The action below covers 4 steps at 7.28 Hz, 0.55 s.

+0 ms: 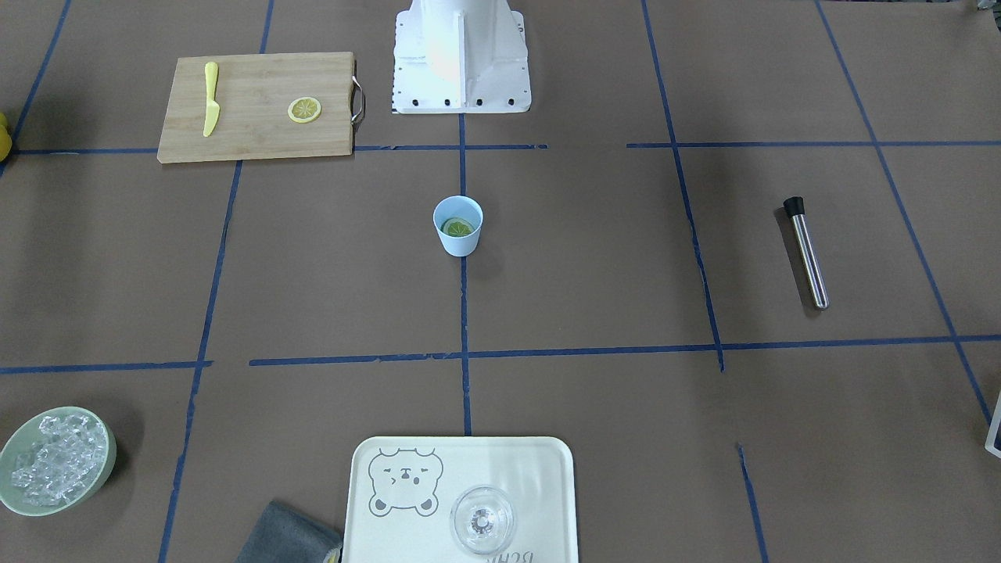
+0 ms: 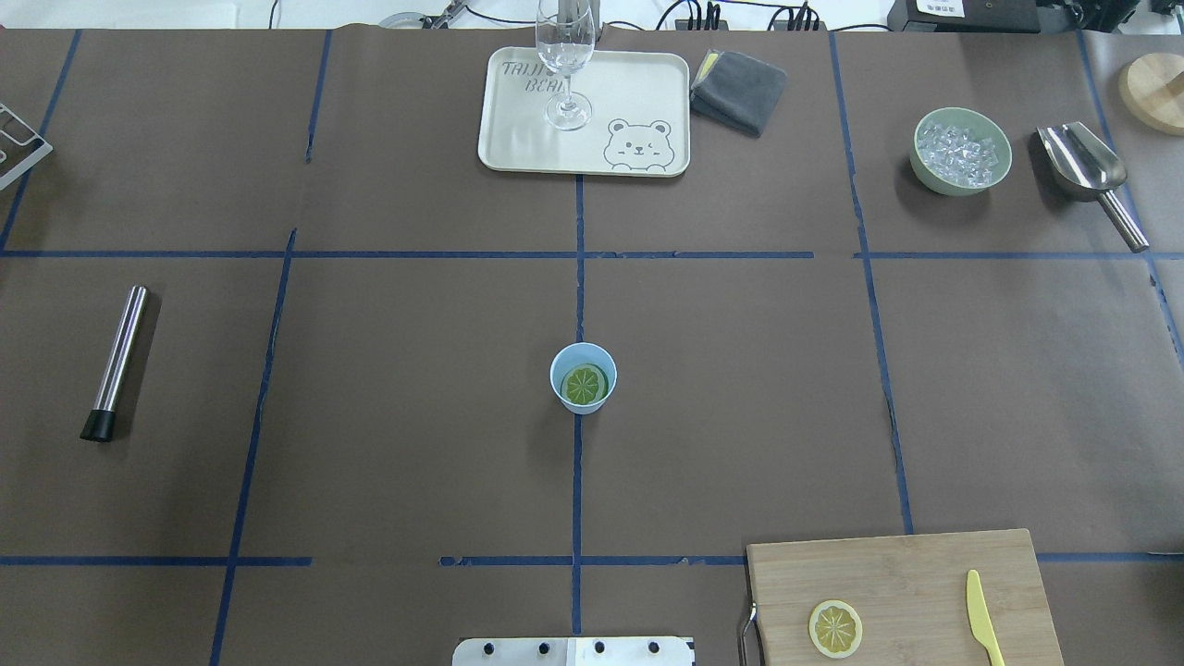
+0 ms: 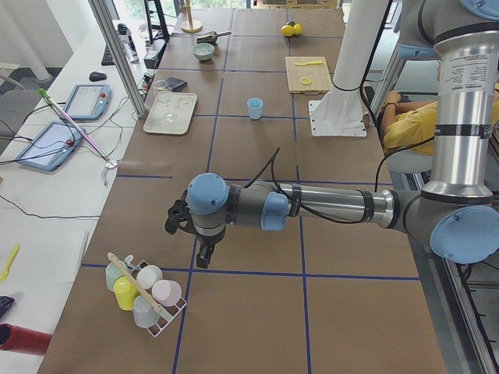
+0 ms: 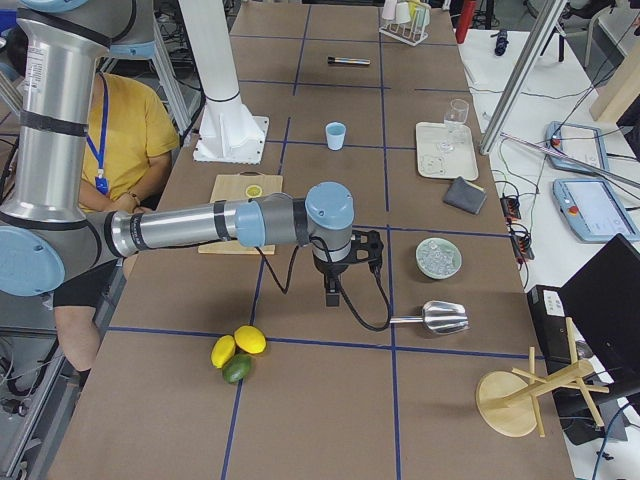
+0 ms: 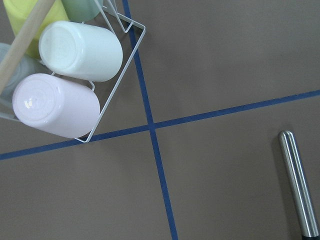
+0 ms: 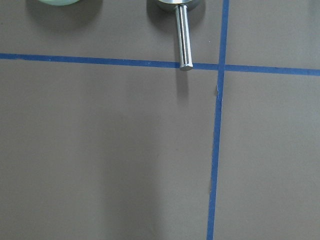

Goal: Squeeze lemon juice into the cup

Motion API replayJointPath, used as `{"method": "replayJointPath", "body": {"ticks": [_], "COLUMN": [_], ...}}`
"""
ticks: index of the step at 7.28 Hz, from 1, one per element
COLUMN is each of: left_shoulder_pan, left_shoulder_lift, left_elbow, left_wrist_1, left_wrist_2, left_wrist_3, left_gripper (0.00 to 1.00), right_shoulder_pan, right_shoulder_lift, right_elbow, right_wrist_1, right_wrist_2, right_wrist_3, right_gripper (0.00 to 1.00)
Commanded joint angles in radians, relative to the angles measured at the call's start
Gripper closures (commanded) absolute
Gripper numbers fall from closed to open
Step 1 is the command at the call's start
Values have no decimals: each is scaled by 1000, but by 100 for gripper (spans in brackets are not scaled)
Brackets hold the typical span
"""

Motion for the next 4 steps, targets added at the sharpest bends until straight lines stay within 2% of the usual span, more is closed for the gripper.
{"method": "replayJointPath", "body": {"ticks": [1, 2, 3, 4], "left_shoulder_pan": [-11, -11, -1, 0], "left_shoulder_lift": [25, 33, 71, 65], "left_elbow": [-33, -68, -67, -58], "left_wrist_1": [2, 8, -5, -33], "left_wrist_2": [49, 167, 217, 212], "left_wrist_3": [-63, -61, -60, -67], "left_gripper": [0, 0, 0, 0], "right_shoulder_pan": [-6, -6, -6, -6], "right_shoulder_lift": [5, 8, 3, 0], "right_elbow": [-21, -32, -37, -37], "right_wrist_1": [-7, -5, -5, -5], "right_wrist_2": [-9, -9, -8, -6], "right_wrist_3": [-11, -12, -31, -34], "right_gripper": [0, 0, 0, 0]}}
